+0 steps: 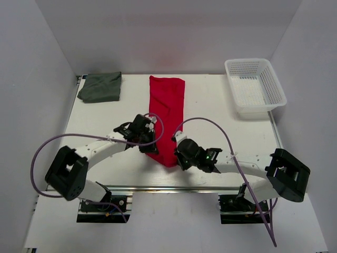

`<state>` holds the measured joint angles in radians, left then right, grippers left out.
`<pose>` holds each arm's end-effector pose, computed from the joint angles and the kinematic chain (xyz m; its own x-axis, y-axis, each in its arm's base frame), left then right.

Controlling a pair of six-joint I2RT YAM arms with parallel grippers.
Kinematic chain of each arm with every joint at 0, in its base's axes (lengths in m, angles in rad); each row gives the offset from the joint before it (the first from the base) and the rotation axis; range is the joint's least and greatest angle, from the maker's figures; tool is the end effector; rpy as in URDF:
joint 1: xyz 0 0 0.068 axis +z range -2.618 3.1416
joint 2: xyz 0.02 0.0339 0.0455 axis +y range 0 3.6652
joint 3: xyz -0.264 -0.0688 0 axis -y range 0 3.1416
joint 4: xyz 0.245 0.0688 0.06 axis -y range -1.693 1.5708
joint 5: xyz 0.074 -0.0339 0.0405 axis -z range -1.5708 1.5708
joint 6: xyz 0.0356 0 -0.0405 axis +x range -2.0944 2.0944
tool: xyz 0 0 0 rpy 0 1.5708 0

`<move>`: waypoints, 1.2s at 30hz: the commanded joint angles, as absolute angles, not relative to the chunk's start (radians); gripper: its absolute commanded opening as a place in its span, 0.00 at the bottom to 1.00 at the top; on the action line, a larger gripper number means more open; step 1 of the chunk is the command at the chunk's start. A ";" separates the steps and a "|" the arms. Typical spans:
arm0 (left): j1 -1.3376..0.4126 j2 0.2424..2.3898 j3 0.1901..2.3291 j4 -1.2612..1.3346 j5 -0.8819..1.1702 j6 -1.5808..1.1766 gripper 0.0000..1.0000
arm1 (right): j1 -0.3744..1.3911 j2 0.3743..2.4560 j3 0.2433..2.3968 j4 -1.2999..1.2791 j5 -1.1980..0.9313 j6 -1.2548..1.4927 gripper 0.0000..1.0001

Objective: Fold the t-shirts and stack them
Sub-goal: Grab the bottom of the folded rectangular tshirt with both arms, then fold the folded rectangular tshirt in 1/3 of the way

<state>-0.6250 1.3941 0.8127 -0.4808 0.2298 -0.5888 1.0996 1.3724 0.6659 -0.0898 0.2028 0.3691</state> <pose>0.2095 -0.1612 0.1941 -0.9554 0.0225 -0.2945 0.1552 0.8865 -0.4359 0.1287 0.2368 0.1811 -0.5944 -0.3883 -0.7042 -0.6373 0.7615 0.1180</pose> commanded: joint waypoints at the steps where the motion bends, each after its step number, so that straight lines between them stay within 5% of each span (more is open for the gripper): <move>1: -0.604 1.448 0.926 -0.420 0.213 -0.571 0.00 | 1.030 1.390 0.744 -0.014 0.316 0.331 0.00; 11: -0.519 1.517 1.137 -0.462 0.015 -0.566 0.00 | 0.876 1.468 0.919 0.063 0.334 0.210 0.00; 36: -0.402 1.865 1.520 -0.454 -0.006 -0.497 0.00 | 0.630 1.819 1.350 -0.077 0.131 0.106 0.00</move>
<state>-0.4149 1.8561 1.4578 -0.4683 0.0067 -0.5140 0.6498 1.8126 1.2877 -0.0708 0.1677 0.1234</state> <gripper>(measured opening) 0.019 0.032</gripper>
